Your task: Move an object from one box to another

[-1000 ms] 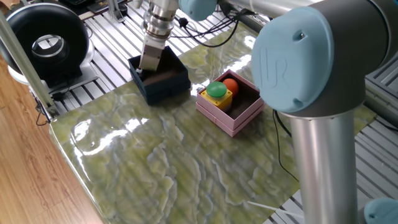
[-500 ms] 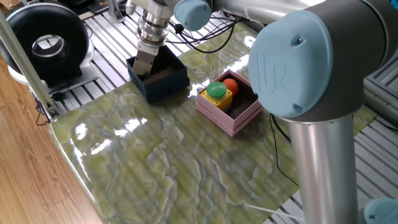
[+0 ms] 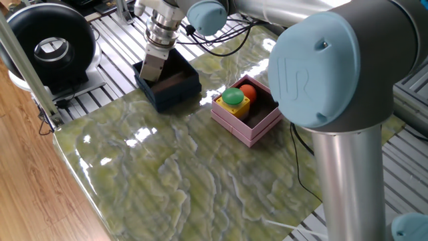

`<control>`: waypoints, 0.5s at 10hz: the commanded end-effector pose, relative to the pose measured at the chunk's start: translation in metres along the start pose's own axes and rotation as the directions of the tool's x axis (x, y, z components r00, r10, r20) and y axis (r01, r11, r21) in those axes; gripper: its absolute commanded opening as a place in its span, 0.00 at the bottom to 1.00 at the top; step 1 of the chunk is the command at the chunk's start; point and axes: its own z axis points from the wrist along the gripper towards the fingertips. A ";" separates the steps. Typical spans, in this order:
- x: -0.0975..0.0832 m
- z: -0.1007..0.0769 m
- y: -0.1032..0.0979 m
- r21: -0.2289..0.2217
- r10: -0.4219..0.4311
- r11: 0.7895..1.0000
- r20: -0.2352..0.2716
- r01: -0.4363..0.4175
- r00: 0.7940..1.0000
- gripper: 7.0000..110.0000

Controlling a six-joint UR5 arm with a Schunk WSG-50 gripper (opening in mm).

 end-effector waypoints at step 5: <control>-0.003 0.001 -0.014 0.048 0.056 0.997 0.007 -0.056 0.998 0.15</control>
